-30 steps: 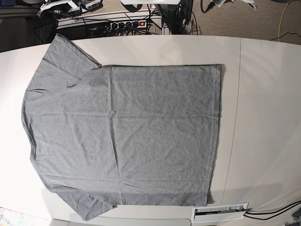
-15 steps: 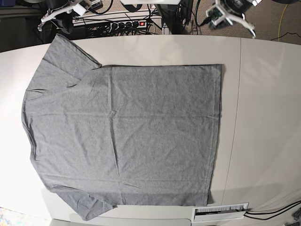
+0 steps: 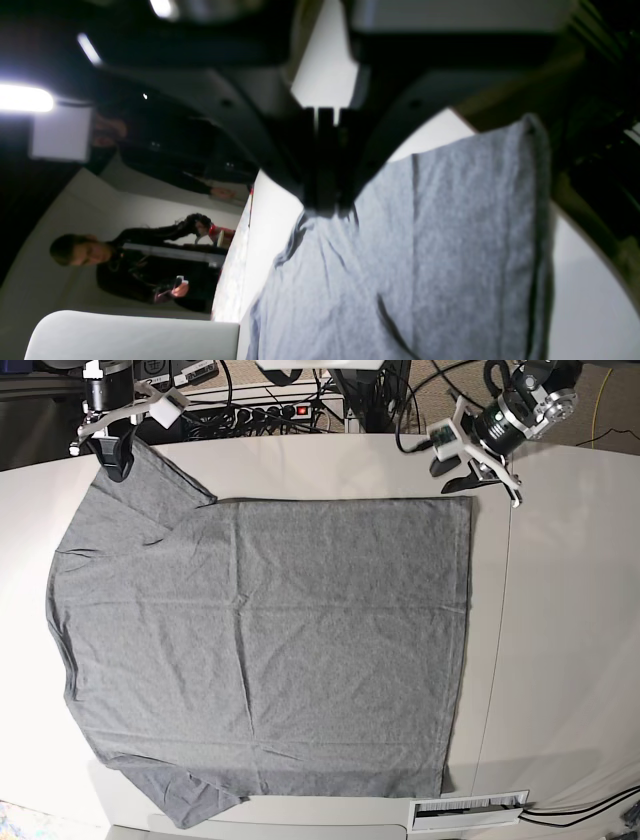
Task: Fold the T-shirt properly
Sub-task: 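Lower both grippers onto the shirt's shoulder corners and pinch them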
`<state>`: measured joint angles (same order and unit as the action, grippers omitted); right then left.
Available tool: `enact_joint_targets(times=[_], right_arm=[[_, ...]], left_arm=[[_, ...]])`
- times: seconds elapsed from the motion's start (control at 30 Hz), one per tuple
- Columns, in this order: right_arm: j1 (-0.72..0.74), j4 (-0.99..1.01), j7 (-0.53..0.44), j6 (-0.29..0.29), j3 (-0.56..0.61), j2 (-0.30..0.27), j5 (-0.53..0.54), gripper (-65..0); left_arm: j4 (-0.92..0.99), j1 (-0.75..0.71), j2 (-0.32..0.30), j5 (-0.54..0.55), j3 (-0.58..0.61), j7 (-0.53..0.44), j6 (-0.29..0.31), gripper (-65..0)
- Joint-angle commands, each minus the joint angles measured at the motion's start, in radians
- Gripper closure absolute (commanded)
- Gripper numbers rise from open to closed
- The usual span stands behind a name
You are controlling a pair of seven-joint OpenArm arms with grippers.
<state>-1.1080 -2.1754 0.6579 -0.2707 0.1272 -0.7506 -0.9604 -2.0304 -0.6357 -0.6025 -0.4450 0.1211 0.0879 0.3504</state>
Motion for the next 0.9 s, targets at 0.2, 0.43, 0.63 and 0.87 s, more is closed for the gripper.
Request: enact_joint_targets(times=[0.2, 0.43, 0.63, 0.87], right_arm=[[-0.009, -0.016, 0.005, -0.038, -0.004, -0.008, -0.013, 0.0], [-0.009, -0.016, 0.02, -0.056, -0.004, -0.008, -0.014, 0.0], [-0.009, -0.016, 0.021, -0.056, -0.004, -0.008, -0.021, 0.0], [-0.008, -0.016, 0.027, -0.071, -0.004, -0.005, -0.036, 0.0]], left_arm=[[0.007, 0.087, -0.103, -0.061, 0.108, -0.018, -0.016, -23.9], [0.13, 0.211, -0.14, -0.085, 0.205, -0.018, -0.019, -23.9], [0.244, 0.302, -0.143, -0.087, 0.285, -0.018, -0.021, -23.9], [0.349, 0.397, -0.144, -0.082, 0.322, 0.0, -0.02, -20.8]])
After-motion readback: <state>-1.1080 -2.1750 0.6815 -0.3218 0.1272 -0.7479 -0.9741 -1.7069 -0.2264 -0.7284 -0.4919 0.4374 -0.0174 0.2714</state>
